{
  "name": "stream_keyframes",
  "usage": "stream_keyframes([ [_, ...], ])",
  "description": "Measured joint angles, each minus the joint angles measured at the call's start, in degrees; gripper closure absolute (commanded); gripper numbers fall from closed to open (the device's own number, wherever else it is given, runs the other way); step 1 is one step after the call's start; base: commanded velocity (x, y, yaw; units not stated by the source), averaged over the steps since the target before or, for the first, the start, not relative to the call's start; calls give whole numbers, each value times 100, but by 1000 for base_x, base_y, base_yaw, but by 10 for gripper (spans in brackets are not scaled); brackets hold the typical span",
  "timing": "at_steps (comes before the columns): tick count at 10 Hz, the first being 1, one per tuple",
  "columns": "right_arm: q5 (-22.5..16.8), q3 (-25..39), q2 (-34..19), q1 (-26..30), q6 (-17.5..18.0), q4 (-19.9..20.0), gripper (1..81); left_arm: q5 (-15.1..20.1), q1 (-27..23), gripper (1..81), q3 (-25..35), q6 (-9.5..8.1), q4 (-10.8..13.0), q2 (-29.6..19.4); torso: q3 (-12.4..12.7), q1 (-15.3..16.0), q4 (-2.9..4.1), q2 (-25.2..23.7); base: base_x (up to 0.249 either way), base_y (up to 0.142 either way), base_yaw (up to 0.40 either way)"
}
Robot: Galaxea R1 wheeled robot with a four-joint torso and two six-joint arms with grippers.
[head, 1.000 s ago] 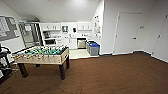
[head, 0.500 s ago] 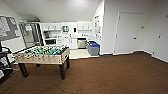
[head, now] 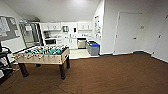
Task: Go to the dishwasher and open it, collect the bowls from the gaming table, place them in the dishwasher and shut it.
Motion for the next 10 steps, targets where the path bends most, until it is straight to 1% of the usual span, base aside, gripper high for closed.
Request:
stream_keyframes([
  [1, 2, -13, 0, 0, 0, 0, 811, 0, 0, 811, 0, 0, 2, 4, 2, 0, 0, 0, 0, 0, 0],
  [3, -9, -30, 2, -18, 0, -2, 811, 5, 48, 811, 0, 0, 2, 6, 2, -6, 0, -2, 97, 0, 0],
  [4, -37, -39, 13, -51, 0, -5, 811, 28, 85, 811, 0, -2, 0, 6, 5, -6, 0, -7, 134, 0, 0],
  [7, 27, -46, 33, 80, 0, -5, 811, -26, -55, 811, -2, -6, 2, 6, 2, 8, 0, -2, 149, 0, 0],
  [10, 0, -55, 28, 34, 0, -5, 811, -6, 2, 811, -2, -6, 2, 4, 2, 10, 0, -2, 152, 0, 0],
])
